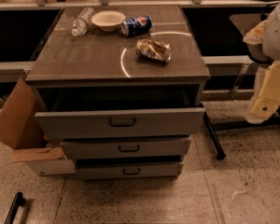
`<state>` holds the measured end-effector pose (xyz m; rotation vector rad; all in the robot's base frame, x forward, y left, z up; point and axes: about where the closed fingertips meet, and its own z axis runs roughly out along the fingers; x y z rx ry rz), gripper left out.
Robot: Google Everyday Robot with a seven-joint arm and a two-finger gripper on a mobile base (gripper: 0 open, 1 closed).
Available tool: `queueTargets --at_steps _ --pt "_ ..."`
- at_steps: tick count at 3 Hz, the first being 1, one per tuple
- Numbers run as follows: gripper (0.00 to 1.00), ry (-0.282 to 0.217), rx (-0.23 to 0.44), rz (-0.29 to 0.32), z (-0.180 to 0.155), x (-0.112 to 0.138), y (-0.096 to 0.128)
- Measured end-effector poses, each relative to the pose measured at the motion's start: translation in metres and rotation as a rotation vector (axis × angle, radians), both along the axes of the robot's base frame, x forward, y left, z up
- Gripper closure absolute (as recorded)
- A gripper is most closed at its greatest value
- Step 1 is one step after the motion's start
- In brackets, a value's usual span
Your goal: Open top drawer
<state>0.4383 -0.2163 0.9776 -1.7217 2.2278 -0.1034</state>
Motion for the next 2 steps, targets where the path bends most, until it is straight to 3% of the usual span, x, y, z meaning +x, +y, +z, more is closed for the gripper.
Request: queueTargets --at_steps 1,2 --pt "0.0 0.0 0.0 0.0 0.0 0.0 0.0" --pt "0.0 0.016 0.026 0.053 -0.028 0.006 0.018"
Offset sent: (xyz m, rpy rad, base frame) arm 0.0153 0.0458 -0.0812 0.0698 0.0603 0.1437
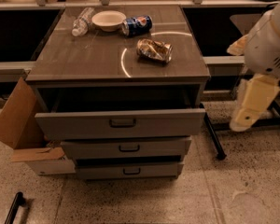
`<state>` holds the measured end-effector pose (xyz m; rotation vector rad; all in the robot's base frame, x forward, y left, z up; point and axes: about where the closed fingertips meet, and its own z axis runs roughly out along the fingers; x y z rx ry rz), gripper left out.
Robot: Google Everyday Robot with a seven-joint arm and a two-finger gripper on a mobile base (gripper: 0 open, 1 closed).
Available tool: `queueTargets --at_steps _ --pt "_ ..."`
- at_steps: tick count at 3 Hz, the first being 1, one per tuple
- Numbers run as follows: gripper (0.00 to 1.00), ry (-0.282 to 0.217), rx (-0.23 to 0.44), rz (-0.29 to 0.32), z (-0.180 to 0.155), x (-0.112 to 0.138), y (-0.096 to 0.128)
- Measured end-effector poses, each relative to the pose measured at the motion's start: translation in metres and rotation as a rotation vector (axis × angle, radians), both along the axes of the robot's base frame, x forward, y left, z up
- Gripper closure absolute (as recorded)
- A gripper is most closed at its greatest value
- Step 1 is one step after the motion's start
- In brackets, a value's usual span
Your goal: Open top drawer
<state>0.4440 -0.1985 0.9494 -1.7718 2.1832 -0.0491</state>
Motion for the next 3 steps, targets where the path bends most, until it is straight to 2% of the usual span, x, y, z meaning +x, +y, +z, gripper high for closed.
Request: queueTargets --at_steps 2,3 --pt "0.0 0.11 0.103 0.083 -0.098 0.022 0.05" --pt "0.0 0.11 0.103 0.083 -0.098 0.022 0.05"
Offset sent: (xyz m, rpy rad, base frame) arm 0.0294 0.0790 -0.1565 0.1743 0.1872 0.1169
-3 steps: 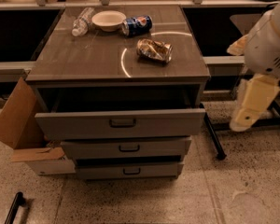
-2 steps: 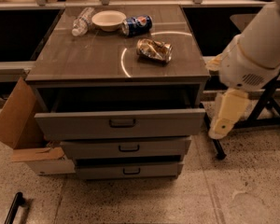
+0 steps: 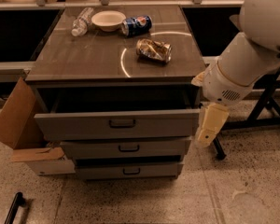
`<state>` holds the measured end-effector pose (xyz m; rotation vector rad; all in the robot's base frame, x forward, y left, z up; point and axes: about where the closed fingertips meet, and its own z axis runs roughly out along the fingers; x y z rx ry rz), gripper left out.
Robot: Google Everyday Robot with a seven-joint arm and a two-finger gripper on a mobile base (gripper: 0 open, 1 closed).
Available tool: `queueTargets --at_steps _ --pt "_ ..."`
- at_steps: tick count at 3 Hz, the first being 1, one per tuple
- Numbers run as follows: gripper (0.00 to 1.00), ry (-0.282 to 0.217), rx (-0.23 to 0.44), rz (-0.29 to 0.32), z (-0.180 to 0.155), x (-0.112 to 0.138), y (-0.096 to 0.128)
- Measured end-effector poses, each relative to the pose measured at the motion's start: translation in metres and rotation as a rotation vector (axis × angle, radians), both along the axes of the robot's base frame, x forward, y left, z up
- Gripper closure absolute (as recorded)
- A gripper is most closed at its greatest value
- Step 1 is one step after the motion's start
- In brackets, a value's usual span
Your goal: Open top drawer
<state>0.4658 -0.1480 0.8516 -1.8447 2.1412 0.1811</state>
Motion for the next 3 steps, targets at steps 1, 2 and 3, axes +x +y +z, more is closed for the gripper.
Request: queueTargets --at_steps 1,2,3 --pt "0.0 0.003 0.004 0.03 -0.026 0.009 0.009" --pt "0.0 0.0 0.014 0.065 -0.07 0.026 0.02" --pt "0.0 -0.005 0.028 0.081 -0.1 0.043 0.029"
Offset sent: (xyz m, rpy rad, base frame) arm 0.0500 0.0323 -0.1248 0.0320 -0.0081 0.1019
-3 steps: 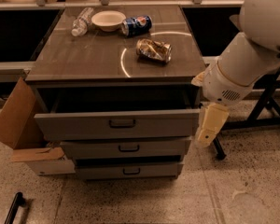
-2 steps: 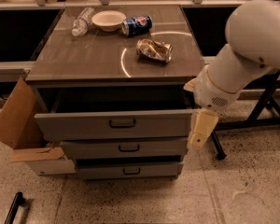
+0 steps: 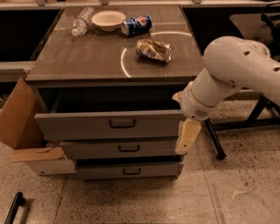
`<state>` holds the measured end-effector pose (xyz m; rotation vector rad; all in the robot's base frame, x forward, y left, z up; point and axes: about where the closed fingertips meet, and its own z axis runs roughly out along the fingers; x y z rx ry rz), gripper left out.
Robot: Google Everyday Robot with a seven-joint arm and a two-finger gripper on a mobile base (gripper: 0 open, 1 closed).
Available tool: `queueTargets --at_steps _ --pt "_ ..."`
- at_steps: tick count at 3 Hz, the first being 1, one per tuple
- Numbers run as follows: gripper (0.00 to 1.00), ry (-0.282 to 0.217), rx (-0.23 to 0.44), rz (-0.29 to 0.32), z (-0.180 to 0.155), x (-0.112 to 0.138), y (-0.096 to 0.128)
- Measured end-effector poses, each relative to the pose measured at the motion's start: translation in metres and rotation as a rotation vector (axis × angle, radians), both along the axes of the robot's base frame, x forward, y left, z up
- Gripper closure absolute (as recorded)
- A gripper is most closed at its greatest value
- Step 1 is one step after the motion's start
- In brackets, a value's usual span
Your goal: Open top drawer
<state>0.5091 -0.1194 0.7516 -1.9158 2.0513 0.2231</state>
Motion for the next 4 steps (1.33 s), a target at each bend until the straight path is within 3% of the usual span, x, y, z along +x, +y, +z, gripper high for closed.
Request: queueTargets --at_steps 2,4 --pt "0.0 0.03 0.036 0.04 -0.045 0.031 0.016" --pt "0.0 0.086 0.026 0.09 -0.082 0.048 0.027"
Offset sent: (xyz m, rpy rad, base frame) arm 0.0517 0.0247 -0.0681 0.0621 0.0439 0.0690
